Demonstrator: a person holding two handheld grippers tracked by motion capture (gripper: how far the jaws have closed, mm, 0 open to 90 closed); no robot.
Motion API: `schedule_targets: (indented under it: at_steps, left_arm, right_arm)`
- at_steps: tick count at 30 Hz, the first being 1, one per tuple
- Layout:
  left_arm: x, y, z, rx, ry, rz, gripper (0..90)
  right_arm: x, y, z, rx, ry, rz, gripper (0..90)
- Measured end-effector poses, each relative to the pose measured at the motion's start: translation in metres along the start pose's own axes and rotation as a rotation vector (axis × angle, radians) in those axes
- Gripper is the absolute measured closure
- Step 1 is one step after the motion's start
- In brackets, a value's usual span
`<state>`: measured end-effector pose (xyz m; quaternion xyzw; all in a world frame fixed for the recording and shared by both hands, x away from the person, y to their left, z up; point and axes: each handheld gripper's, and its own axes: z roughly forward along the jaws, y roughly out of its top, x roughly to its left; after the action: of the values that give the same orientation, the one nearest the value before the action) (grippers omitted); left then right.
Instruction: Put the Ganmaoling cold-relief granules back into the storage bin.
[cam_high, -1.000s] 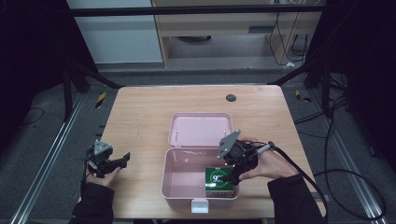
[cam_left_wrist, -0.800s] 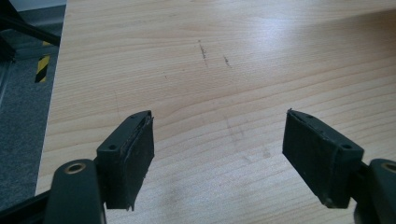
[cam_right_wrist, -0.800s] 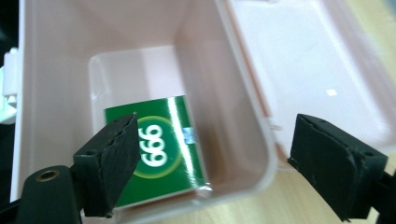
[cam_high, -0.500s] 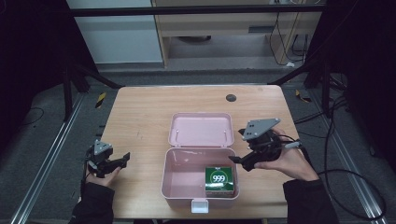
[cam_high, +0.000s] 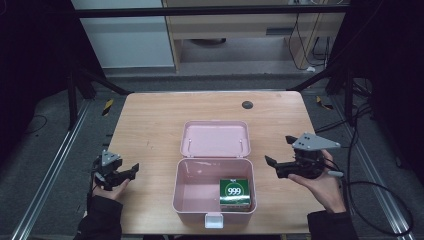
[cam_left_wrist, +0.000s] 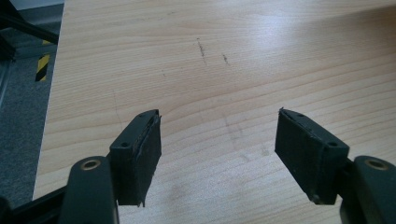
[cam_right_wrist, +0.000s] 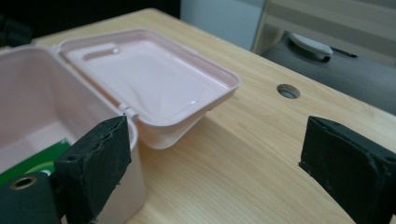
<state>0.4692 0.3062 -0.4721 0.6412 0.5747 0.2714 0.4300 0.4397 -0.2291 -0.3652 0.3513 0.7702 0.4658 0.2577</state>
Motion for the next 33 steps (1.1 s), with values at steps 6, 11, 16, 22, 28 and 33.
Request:
schedule_targets:
  at_steps: [6,11,16,22,28,33]
  left_arm:
    - [0.001,0.000,0.000,0.001,0.002,0.001,32.1]
    - [0.002,-0.001,0.001,-0.002,0.008,-0.001,31.1]
    - [0.004,-0.002,0.002,0.000,0.017,0.001,28.7]
    - [0.005,-0.002,0.003,-0.008,0.019,-0.003,26.6]
    - [0.008,-0.003,0.004,-0.012,0.023,-0.005,25.7]
    - [0.011,-0.004,0.006,-0.017,0.022,-0.008,24.4]
  right_arm:
    - [-0.015,-0.021,0.002,0.008,-0.080,0.077,8.0]
    - [-0.027,-0.037,0.005,-0.002,-0.159,0.136,7.6]
    - [-0.039,-0.058,0.009,0.001,-0.226,0.203,7.0]
    - [-0.046,-0.086,0.013,0.042,-0.245,0.223,6.1]
    - [-0.057,-0.108,0.015,0.064,-0.291,0.250,5.5]
    - [-0.063,-0.117,0.016,0.067,-0.331,0.246,4.4]
